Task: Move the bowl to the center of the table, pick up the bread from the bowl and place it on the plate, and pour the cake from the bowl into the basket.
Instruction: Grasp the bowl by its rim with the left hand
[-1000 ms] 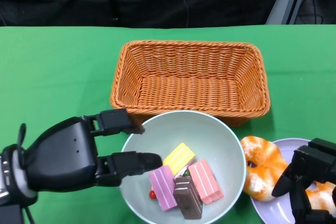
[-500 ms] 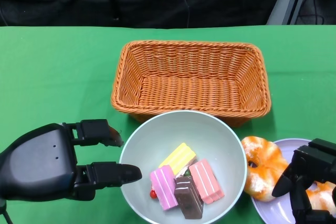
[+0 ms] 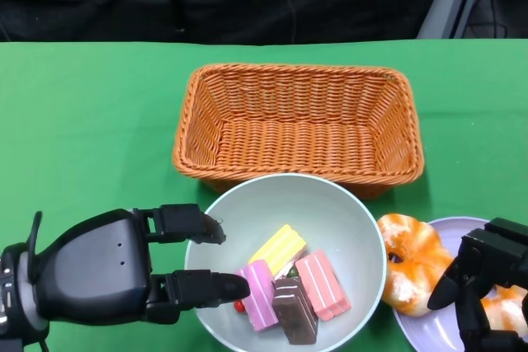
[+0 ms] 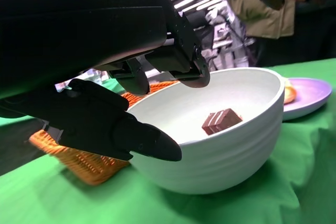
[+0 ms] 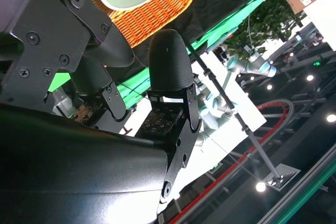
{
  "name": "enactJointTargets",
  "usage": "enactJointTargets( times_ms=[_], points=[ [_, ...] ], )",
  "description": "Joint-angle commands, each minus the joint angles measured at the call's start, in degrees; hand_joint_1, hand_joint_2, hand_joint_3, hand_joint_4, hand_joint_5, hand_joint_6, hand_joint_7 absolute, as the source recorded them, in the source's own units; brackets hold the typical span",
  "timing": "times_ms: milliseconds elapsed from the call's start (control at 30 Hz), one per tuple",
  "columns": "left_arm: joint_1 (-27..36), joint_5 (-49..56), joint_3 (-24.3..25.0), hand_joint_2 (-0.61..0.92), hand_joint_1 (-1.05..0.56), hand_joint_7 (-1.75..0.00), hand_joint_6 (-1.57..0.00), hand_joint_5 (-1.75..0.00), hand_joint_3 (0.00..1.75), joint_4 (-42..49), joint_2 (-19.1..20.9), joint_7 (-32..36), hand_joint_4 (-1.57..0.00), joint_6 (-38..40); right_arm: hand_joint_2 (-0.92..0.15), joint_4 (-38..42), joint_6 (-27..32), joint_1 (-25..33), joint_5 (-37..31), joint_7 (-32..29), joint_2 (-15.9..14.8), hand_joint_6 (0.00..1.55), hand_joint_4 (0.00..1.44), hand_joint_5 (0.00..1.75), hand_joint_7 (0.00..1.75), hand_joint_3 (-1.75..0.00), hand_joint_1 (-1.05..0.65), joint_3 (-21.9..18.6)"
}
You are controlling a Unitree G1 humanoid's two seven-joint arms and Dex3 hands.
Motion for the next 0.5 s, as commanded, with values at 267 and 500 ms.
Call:
enactJointTargets(
  times_ms=[267,500],
  points=[
    [-5.34,7.68,-8.69,0.92,-0.49,-0.02,-0.61,-0.80,0.01,5.49,-0.64,5.75,-0.28,6.80,-0.09,-0.39,-0.10,0.09,0.17,-0.16,-0.50,0.91,0.97,1.71,1.47,-1.75,0.03,-0.52],
    [-8.20,10.19,-13.82,0.90,-0.47,-0.05,-0.68,-0.85,0.00,10.59,-2.44,11.78,-0.31,11.27,-0.08,-0.35,-0.38,0.16,0.48,0.04,-0.75,0.91,0.97,1.72,1.48,-1.75,0.03,-0.60]
  ],
)
